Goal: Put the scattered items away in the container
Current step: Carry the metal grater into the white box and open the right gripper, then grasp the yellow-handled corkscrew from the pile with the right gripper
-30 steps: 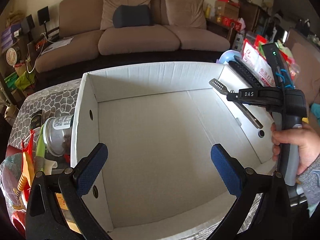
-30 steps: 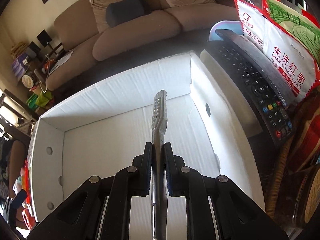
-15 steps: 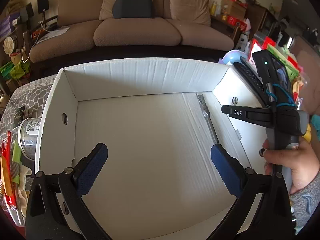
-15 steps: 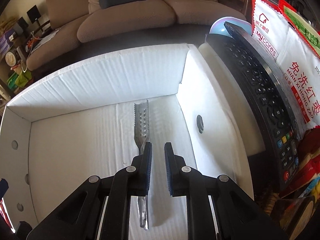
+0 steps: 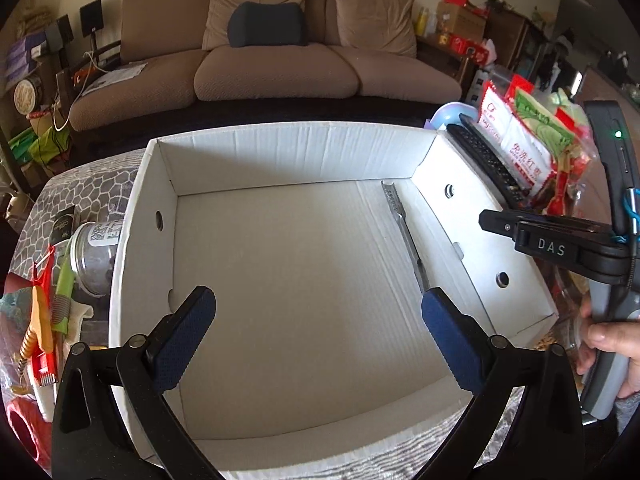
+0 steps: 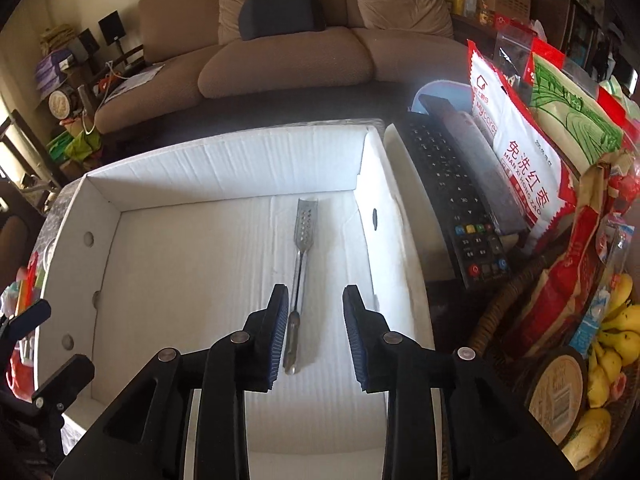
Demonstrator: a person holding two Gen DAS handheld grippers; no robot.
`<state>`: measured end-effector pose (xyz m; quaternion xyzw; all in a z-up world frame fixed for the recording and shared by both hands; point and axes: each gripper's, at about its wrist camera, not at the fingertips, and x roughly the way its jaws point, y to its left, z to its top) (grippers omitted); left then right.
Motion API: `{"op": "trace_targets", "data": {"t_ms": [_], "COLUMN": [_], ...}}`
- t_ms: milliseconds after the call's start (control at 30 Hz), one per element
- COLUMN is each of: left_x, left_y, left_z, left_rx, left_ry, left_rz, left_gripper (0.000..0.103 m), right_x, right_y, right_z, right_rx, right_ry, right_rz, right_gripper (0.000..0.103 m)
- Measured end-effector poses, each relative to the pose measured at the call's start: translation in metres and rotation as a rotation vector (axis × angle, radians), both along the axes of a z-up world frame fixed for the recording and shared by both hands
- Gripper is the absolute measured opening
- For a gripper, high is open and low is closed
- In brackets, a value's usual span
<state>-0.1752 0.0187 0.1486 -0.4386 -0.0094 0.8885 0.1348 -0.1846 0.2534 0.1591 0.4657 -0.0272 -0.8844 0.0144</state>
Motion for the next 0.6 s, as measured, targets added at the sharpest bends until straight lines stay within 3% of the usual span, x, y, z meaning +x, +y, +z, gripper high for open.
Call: {"op": "trace_targets", "data": {"t_ms": [133,233,433,600], "left_x": [0.033,0.059,0.097,0.116], "left_y": [-0.033,-0.062,-0.133,-0.198], "left_z": [0.013,0.018,0.018,0.017], "left_rx": [0.011,-0.009,-0.041,-0.074], "left_ry": [0.009,0.027,0.023,0.023], "left_rz": [0.025,0.037,0.12,0.189], "left_gripper": [0.103,0.103,0.103,0.103], "right_x": [0.016,0.027,0.051,0.065], "right_y": [-0.036,-0.07,-0.136,-0.2], "right_z": [0.014,0.024,0.036,0.036], "right_rx": [-0.035,-0.081,-0.147,-0.22], "right_ry": [0.019,0.026,0.024,0.013], "right_rz": [0.05,0.099,0.178,0.246], "right_gripper": [0.041,0.055,0.057,0.07]}}
